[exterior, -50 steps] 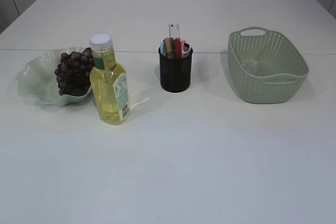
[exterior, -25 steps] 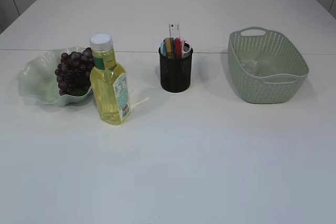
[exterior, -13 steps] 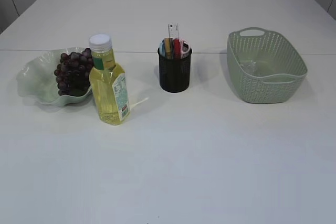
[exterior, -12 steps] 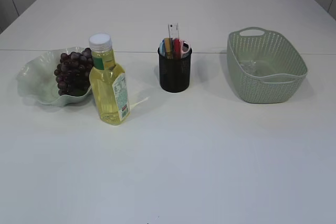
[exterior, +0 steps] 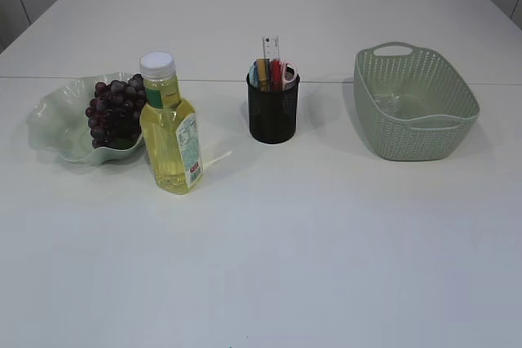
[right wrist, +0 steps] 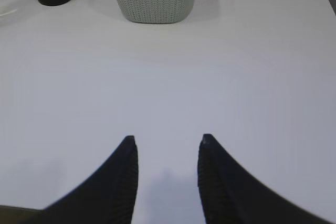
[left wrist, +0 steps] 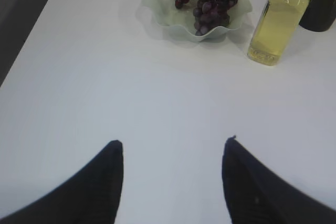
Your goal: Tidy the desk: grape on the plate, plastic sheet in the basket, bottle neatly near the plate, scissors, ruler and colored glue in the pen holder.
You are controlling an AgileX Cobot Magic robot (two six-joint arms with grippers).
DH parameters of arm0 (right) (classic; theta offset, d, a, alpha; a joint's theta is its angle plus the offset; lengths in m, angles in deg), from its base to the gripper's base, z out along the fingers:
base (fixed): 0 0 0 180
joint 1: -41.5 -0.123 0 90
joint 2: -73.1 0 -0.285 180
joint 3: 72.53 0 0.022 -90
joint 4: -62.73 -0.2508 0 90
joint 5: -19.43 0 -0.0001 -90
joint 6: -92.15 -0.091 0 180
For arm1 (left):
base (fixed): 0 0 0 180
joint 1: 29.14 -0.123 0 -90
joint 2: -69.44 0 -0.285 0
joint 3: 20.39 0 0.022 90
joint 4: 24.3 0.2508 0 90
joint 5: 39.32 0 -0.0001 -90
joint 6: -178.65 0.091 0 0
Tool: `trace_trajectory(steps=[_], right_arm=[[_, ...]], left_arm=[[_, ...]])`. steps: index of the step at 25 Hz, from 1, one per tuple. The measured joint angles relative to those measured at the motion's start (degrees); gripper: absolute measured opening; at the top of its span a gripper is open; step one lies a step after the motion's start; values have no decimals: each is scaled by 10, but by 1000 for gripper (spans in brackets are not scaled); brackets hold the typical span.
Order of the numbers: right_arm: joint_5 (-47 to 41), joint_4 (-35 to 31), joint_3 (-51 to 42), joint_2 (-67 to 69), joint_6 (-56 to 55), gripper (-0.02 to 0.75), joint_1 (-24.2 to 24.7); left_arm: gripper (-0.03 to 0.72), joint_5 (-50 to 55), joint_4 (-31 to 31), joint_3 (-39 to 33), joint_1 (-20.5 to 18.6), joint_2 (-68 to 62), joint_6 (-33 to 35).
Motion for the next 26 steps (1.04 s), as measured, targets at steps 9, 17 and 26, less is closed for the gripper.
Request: trace_trajectory(steps=[9, 17, 26], right_arm=[[0, 0, 0, 0, -2, 313, 0], [0, 0, 0, 0, -2, 313, 0], [0, 0, 0, 0, -2, 312, 0]], left_arm=[[435, 0, 0, 0, 0, 0, 0], [435, 0, 0, 0, 0, 0, 0], [435, 0, 0, 0, 0, 0, 0]])
